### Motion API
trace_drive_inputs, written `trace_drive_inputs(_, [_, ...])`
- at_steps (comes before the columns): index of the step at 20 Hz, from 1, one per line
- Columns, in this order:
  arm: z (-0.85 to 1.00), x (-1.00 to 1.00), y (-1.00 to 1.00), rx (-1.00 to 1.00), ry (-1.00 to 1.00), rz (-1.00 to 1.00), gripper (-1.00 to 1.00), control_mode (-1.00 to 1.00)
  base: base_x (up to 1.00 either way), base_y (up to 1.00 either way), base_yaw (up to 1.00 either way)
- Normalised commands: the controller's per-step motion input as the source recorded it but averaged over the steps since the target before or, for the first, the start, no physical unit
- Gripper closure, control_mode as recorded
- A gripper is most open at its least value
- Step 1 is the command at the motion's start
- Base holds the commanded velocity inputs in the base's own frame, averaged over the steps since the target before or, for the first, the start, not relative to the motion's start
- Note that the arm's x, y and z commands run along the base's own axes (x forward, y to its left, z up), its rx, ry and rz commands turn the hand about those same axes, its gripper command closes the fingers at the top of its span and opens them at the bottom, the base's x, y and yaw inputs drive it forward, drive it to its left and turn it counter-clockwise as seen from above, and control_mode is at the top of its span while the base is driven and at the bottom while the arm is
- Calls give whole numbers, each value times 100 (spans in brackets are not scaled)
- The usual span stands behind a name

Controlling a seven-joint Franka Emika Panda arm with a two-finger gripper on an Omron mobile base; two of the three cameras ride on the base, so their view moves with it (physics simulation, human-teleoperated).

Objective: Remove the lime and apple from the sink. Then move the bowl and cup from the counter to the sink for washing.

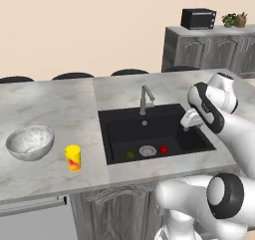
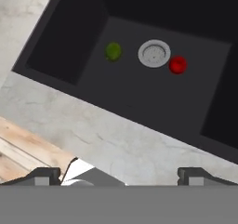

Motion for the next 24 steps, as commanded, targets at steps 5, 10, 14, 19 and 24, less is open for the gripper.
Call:
trace_drive_inputs(5, [-20,25,0,0,-1,0,-100,-100,0,0,0])
trace_drive_inputs(10, [-21,26,0,0,-2,0,-100,-100,0,0,0])
trace_drive_inputs(14, [-23,22,0,0,-6,0,-100,-100,0,0,0])
trace_drive_inputs(19, [-24,21,0,0,-11,0,-100,-100,0,0,0])
trace_drive_inputs(24, [-23,20,0,0,-4,0,-100,-100,0,0,0])
